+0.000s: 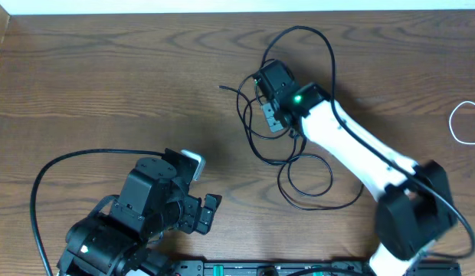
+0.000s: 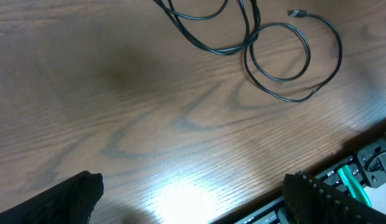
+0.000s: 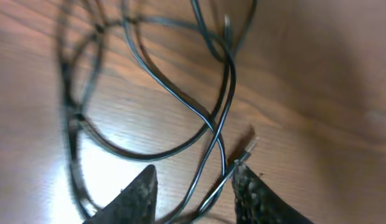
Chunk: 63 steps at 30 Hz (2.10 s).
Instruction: Untangle cables
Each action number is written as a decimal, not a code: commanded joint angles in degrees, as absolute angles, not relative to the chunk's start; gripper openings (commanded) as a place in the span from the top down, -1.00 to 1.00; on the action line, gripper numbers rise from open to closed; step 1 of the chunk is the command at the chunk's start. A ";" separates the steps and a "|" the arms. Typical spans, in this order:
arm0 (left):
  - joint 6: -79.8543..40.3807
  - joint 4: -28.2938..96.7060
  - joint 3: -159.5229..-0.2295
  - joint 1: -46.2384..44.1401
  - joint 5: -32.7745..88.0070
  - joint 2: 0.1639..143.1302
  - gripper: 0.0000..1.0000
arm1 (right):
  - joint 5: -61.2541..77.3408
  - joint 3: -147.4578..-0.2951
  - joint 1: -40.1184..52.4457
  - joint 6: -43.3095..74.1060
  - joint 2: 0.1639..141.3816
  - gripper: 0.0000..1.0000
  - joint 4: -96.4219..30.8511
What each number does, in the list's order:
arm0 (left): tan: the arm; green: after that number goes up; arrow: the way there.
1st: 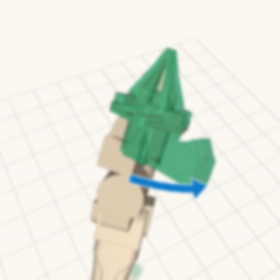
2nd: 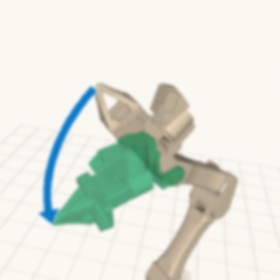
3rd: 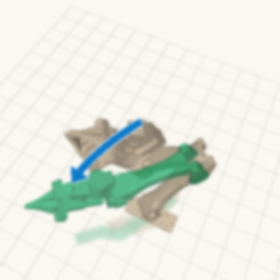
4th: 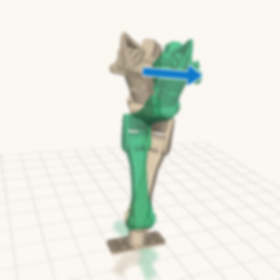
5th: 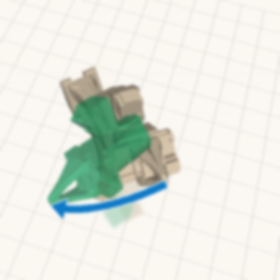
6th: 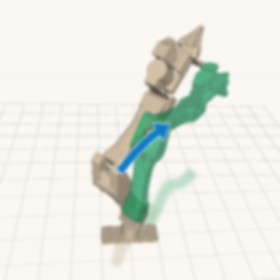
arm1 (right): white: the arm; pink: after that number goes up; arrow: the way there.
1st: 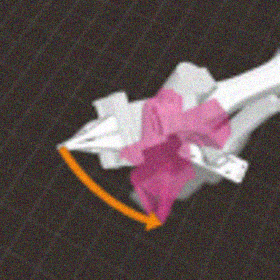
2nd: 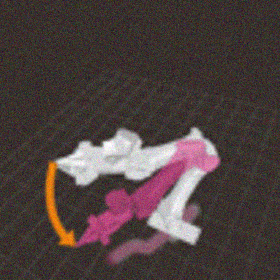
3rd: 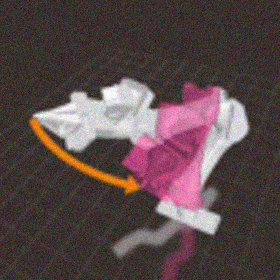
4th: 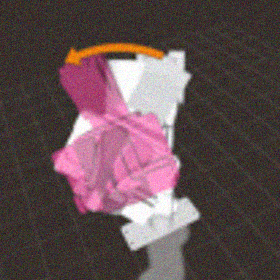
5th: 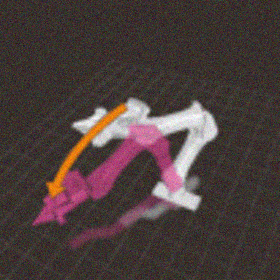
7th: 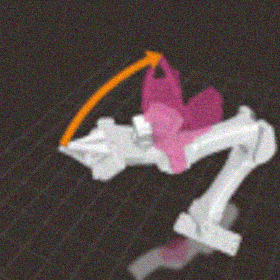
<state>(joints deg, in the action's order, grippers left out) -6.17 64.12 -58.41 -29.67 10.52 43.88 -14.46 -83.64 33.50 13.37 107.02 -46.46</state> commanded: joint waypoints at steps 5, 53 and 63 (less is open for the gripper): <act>-6.31 64.23 -58.94 -29.47 11.09 43.72 -0.96 | -4.23 -83.88 28.10 13.21 114.76 0.31 -44.29; -6.33 65.56 -58.94 -29.47 11.53 43.72 -0.96 | -1.34 -77.38 26.98 14.76 118.02 0.98 -34.68; -6.31 65.52 -58.94 -29.47 11.49 43.72 -0.96 | 4.78 -85.03 26.83 13.98 106.94 0.98 -43.16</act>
<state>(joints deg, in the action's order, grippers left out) -6.20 65.52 -58.41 -29.67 10.85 43.88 1.65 -80.01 27.44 14.26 115.11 -42.26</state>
